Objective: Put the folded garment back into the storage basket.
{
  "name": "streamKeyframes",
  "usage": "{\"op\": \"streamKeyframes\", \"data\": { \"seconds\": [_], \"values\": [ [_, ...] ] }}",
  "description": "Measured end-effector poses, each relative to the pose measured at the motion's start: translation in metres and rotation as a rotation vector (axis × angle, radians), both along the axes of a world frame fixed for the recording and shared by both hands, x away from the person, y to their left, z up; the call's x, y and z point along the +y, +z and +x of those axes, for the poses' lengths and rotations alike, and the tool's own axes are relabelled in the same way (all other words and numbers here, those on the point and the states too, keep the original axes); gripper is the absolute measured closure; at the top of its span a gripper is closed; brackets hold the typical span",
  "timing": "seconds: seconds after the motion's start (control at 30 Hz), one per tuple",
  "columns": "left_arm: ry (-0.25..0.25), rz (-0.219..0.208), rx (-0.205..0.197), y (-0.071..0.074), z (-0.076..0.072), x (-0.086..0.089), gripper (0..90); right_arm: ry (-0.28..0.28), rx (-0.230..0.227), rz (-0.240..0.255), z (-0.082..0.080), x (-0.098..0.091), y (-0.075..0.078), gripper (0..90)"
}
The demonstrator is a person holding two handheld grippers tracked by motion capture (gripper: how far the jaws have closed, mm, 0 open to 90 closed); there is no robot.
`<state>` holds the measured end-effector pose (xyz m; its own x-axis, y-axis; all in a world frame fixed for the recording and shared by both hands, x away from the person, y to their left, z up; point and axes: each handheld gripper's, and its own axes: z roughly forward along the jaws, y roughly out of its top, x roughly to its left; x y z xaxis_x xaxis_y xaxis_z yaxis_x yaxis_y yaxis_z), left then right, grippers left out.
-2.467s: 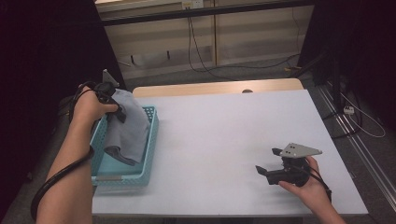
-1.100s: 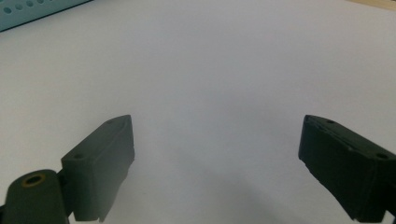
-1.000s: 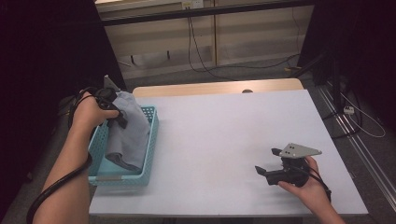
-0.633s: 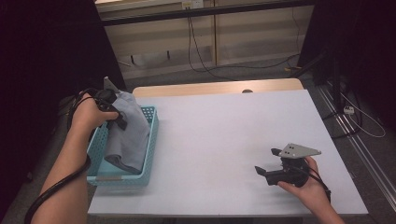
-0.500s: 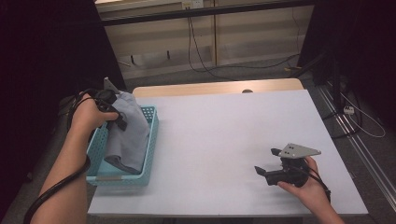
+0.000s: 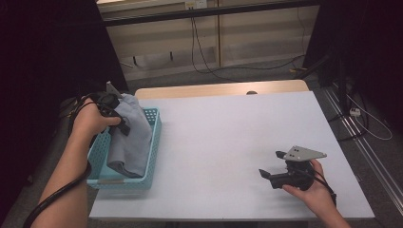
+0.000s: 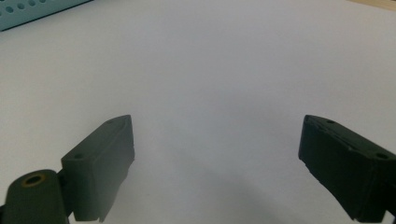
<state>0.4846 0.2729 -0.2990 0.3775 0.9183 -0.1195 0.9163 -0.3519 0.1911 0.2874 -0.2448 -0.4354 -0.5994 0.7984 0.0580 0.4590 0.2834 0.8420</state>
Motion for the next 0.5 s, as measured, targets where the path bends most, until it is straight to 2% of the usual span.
{"op": "streamKeyframes", "data": {
  "seconds": [0.03,0.13,0.5],
  "values": [
    [-0.013,0.005,0.009,0.0005,-0.0002,0.0006,71.8,-0.001,0.000,0.000,-0.0001,0.0002,0.0001,10.6],
    [0.001,-0.003,0.005,-0.0001,-0.0019,0.0001,71.8,-0.001,0.001,-0.001,-0.0001,0.0004,-0.0001,10.6],
    [-0.013,-0.009,0.012,-0.0042,-0.0072,-0.0006,71.8,0.003,0.002,-0.004,-0.0001,0.0013,-0.0002,10.6]
  ]
}}
